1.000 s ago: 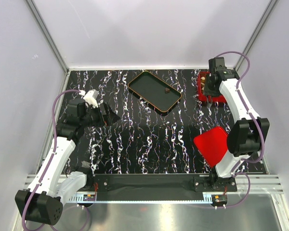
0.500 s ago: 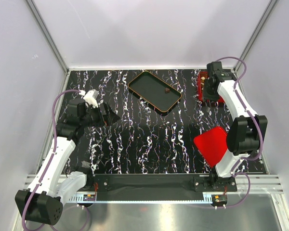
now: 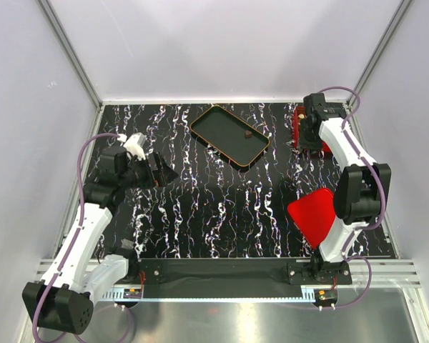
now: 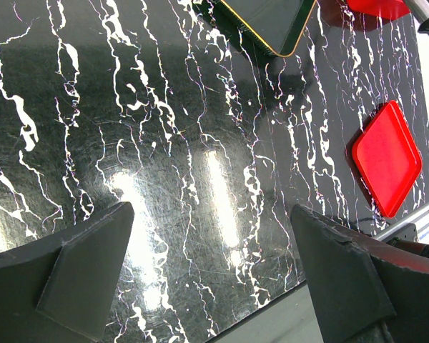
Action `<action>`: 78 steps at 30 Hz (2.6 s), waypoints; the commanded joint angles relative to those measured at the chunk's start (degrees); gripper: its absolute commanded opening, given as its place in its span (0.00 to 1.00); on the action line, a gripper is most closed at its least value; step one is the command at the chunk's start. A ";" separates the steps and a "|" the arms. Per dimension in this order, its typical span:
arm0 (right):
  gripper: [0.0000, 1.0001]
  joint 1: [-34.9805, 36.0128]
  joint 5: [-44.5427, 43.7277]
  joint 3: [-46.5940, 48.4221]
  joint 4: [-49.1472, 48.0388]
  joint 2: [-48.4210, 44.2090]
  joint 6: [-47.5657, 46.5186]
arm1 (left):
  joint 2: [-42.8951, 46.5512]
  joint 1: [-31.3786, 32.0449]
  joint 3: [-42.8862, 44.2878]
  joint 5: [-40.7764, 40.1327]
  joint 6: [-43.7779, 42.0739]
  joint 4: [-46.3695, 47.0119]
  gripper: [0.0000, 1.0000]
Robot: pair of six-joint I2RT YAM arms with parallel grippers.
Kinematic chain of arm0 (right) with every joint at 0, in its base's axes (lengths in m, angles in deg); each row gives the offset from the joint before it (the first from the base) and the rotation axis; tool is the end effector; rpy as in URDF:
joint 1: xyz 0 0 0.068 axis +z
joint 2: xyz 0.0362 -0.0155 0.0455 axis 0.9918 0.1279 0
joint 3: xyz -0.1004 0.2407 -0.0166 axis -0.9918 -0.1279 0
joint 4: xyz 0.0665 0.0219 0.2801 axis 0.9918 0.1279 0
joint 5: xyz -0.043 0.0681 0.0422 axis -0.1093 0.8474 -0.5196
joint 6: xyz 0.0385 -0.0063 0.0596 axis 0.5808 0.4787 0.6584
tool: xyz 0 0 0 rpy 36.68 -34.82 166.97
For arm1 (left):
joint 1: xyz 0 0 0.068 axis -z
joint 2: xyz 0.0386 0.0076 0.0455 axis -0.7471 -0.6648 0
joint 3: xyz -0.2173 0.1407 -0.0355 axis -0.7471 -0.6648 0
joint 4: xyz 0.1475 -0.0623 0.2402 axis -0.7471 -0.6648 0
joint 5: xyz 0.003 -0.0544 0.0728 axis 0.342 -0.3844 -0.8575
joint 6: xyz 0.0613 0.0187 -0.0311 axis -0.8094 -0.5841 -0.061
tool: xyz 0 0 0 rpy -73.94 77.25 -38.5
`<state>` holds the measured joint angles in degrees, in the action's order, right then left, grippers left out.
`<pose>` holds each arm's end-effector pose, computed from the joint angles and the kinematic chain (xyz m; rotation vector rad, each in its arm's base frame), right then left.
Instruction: Pack the chocolate
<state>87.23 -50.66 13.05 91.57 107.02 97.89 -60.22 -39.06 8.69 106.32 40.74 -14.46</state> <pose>0.4148 0.0219 0.2342 0.2059 2.6585 -0.1740 0.2411 -0.0628 0.2753 -0.0154 2.2244 -0.7481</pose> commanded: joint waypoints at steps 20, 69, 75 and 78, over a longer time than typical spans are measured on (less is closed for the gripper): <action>0.46 4.36 5.36 9.96 1.51 -3.92 1.94 | 0.97 -0.14 0.11 -0.55 -0.86 1.87 0.99; 0.49 22.49 1.74 18.39 -6.66 16.73 2.20 | 0.96 -0.14 0.28 -0.81 -0.95 1.61 0.99; 0.49 22.40 3.69 18.30 -7.46 17.52 2.03 | 0.97 -0.14 0.19 -0.81 -0.95 1.61 0.99; 0.50 22.40 3.43 18.92 -7.11 18.22 1.94 | 0.97 -0.14 0.28 -0.81 -0.95 1.61 0.99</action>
<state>108.93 -48.28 29.09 85.60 124.39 100.34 -60.22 -39.06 8.69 106.06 40.74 -14.66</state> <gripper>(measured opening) 0.499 0.988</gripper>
